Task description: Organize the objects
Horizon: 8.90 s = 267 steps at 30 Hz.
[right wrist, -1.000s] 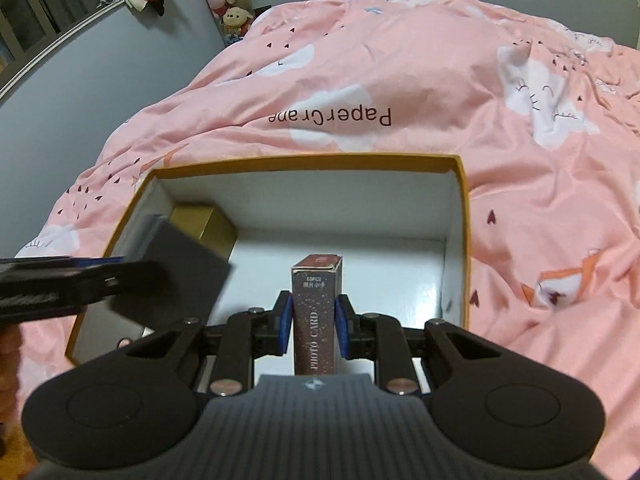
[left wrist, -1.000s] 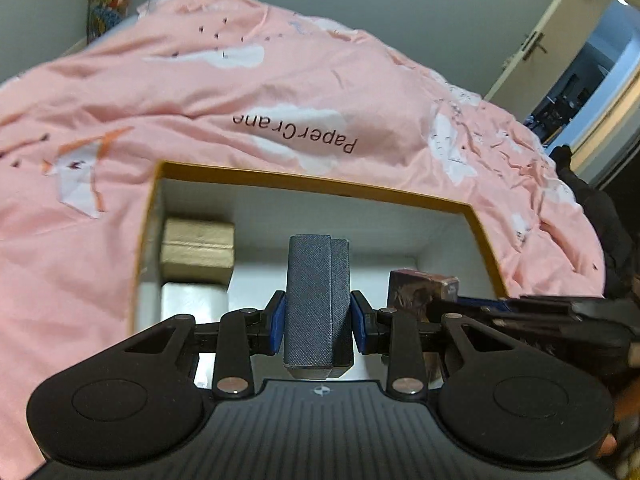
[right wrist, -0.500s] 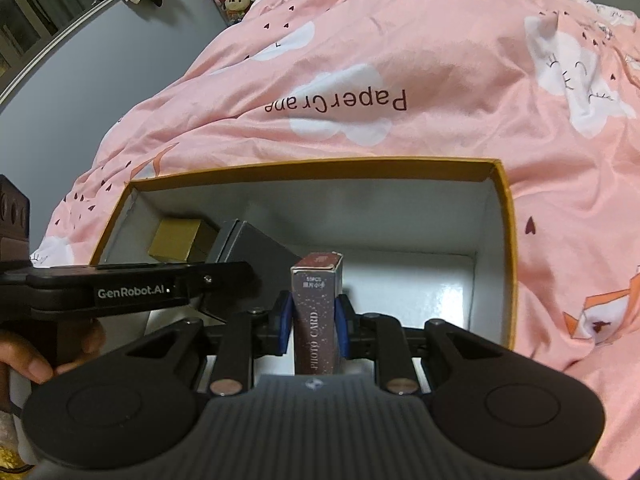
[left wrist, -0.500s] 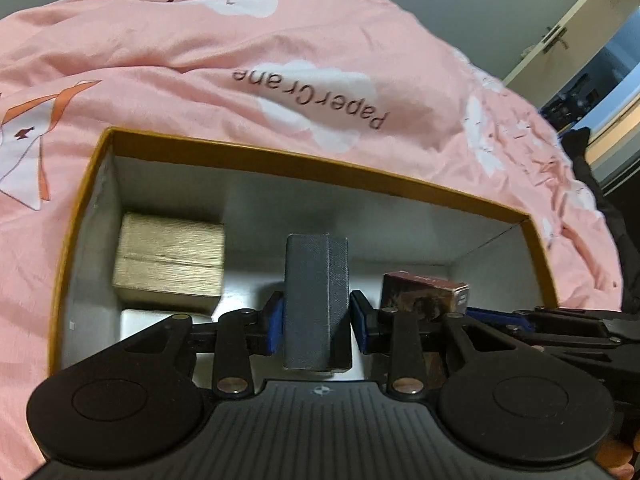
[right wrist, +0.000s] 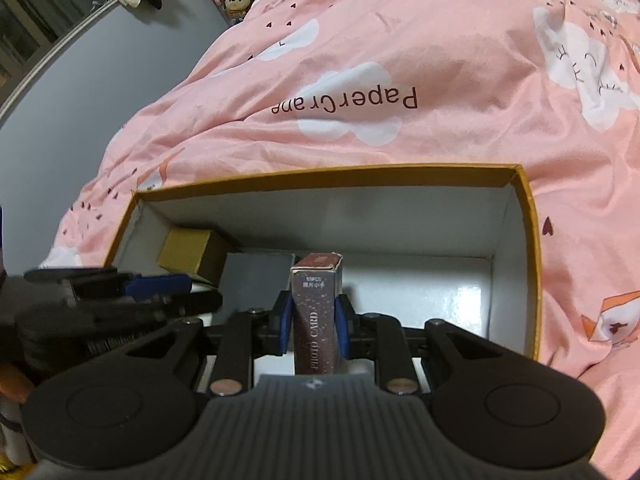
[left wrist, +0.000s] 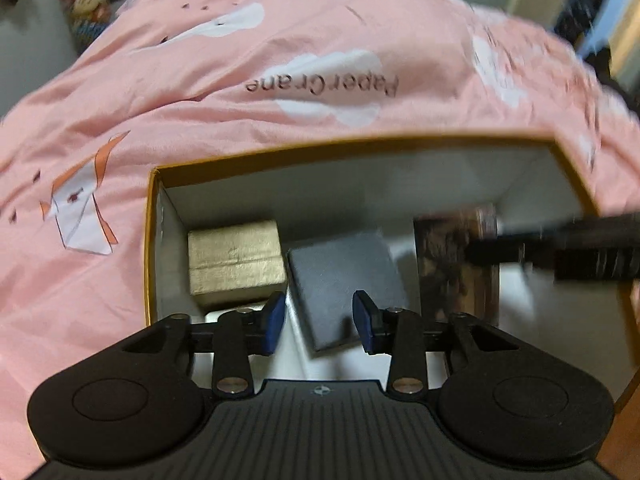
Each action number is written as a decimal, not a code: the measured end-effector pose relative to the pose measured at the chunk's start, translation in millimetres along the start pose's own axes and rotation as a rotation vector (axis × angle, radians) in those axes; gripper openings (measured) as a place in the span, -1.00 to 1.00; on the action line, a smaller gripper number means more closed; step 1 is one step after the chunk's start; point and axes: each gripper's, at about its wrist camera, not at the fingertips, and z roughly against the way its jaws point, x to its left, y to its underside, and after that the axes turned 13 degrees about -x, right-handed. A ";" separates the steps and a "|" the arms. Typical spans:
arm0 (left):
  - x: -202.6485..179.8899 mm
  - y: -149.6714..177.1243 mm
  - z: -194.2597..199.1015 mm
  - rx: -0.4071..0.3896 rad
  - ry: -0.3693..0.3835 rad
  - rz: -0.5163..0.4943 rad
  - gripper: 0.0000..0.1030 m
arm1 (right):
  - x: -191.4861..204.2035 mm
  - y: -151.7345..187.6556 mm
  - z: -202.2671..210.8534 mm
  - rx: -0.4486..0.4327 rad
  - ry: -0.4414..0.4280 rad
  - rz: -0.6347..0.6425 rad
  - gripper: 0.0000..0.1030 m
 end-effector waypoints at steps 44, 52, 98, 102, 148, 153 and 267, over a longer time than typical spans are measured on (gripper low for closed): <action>-25.8 25.7 23.1 -0.076 -0.029 -0.014 -0.07 | 22.9 27.9 -45.4 0.299 0.072 0.463 0.05; -22.6 28.1 25.7 -0.092 -0.041 0.034 -0.07 | 38.9 47.0 -56.1 0.286 0.089 0.682 -0.07; -101.2 138.4 172.0 -0.184 0.228 -0.011 -0.11 | 14.7 193.9 208.8 -0.079 0.163 0.036 0.16; -125.3 159.3 176.3 -0.138 0.251 -0.089 -0.11 | 15.4 229.5 225.4 -0.029 0.134 0.014 0.16; -170.1 134.7 92.3 -0.108 0.219 -0.152 0.06 | -30.7 237.6 207.7 -0.264 0.345 -0.014 -0.72; -159.8 137.6 98.0 -0.136 0.221 -0.087 0.06 | -46.5 242.8 202.7 -0.259 0.326 -0.077 -0.73; -71.5 56.0 191.8 -0.376 0.261 0.384 -0.32 | -0.5 139.0 251.3 -0.446 0.212 0.049 -0.68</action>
